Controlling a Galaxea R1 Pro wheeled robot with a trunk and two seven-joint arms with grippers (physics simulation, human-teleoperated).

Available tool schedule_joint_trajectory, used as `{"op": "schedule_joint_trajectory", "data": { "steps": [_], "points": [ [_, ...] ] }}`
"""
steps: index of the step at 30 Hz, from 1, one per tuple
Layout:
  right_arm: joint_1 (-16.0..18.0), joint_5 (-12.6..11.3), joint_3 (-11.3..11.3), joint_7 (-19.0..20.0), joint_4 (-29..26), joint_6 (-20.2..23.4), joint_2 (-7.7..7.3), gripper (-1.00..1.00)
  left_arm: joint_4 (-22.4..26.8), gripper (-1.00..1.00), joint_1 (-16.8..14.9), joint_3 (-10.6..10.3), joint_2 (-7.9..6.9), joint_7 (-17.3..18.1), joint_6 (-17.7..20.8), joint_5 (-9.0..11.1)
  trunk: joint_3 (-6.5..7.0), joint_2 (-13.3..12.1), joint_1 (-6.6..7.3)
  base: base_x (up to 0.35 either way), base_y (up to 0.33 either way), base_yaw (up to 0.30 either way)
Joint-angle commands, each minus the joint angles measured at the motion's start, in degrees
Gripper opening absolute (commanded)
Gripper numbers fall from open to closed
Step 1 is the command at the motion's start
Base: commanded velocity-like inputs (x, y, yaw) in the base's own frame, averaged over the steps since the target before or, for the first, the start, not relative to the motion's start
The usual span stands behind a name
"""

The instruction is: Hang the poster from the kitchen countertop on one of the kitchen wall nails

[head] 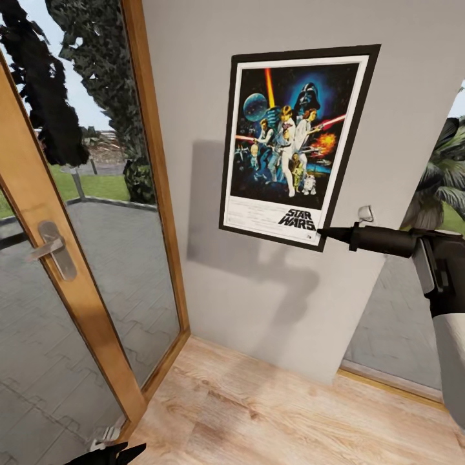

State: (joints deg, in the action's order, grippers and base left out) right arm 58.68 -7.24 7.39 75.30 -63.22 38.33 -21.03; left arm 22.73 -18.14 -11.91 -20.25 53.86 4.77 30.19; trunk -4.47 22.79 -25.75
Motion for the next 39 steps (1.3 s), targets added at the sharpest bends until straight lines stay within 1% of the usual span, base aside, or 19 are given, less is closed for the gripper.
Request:
{"op": "schedule_joint_trajectory", "data": {
  "steps": [1,7,30,39],
  "points": [
    [0.8,-0.2,0.0,0.1,0.0,2.4,0.00,-1.00,0.0,1.00,0.0,-0.3,-0.06,0.1,0.5,0.6,-0.13,0.1,-0.04,0.000,0.000,0.000],
    [3.9,-0.2,0.1,0.1,0.0,6.0,0.02,-1.00,0.0,1.00,0.0,-0.3,-0.06,0.1,0.5,0.6,-0.13,0.1,-0.04,0.000,0.000,0.000],
    [4.0,-0.1,-0.1,0.0,0.6,6.1,0.11,-1.00,0.0,1.00,0.0,-0.3,-0.06,0.1,0.5,0.6,-0.13,0.1,-0.04,0.000,0.000,0.000],
    [4.0,0.0,-0.6,0.2,0.6,6.0,0.15,-1.00,0.0,1.00,0.0,-0.3,-0.06,0.1,0.5,0.6,-0.13,0.1,-0.04,0.000,0.000,0.000]
  ]
}}
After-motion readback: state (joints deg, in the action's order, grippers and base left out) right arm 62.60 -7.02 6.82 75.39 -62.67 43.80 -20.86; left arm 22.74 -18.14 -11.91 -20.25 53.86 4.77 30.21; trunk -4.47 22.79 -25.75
